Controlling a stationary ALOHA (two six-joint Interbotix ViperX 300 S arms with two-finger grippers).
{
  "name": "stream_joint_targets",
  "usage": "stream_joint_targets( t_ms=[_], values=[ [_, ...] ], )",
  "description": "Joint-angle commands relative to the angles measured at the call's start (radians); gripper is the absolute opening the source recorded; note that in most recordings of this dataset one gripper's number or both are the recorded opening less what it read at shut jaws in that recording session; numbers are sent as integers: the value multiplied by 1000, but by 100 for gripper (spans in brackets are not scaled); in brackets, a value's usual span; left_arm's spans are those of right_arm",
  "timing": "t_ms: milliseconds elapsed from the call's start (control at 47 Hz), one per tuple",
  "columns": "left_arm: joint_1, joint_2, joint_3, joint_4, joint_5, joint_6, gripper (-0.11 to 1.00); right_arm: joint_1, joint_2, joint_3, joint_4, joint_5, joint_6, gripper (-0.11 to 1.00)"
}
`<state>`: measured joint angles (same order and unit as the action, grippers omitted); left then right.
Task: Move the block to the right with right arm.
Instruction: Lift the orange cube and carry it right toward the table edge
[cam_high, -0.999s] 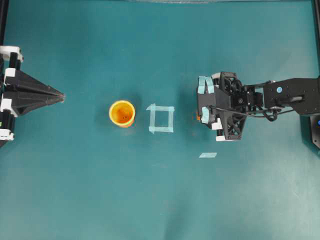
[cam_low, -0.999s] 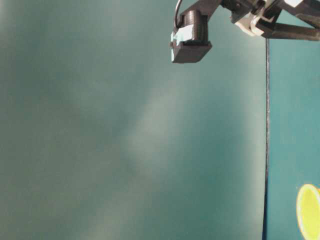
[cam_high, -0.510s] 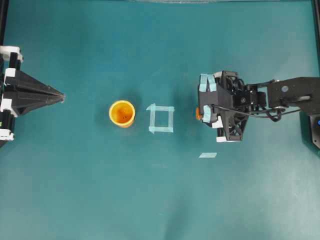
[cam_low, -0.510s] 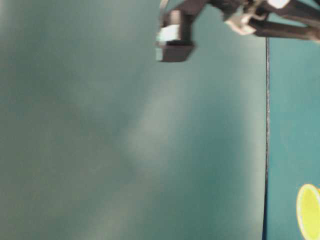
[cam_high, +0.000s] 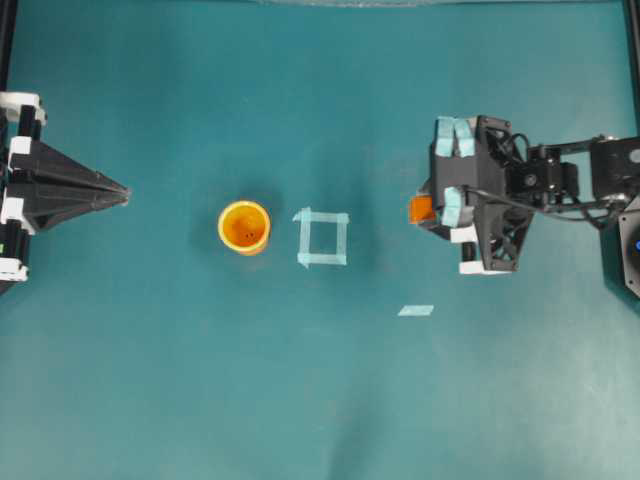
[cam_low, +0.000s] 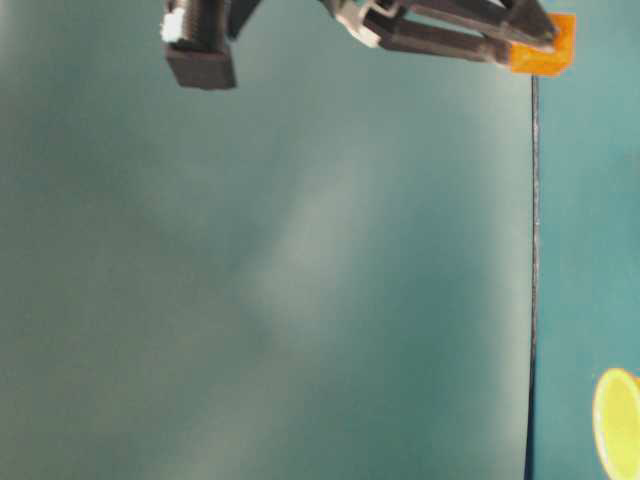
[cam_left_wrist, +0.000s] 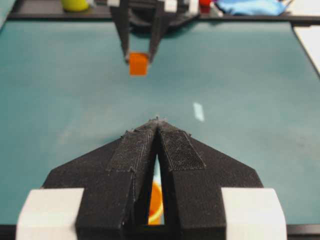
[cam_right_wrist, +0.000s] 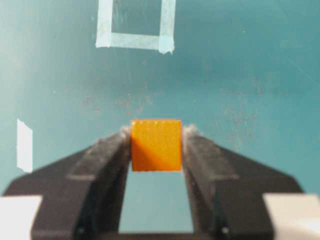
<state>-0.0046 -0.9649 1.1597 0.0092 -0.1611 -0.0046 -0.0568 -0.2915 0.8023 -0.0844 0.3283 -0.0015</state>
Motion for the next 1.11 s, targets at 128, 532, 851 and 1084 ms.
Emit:
stream_joint_targets(
  t_ms=[128, 532, 851, 1084],
  values=[
    [-2, 5, -31, 0, -5, 0, 0, 3, -77, -6, 17, 49, 2, 40],
    [0, 8, -31, 2, -5, 0, 0, 3, -227, 49, 60, 164, 2, 40],
    [-2, 5, -31, 2, -5, 0, 0, 3, -403, 101, 84, 288, 3, 40],
    [-2, 6, -31, 2, 0, 2, 0, 3, -517, 107, 86, 411, 31, 40]
  ],
)
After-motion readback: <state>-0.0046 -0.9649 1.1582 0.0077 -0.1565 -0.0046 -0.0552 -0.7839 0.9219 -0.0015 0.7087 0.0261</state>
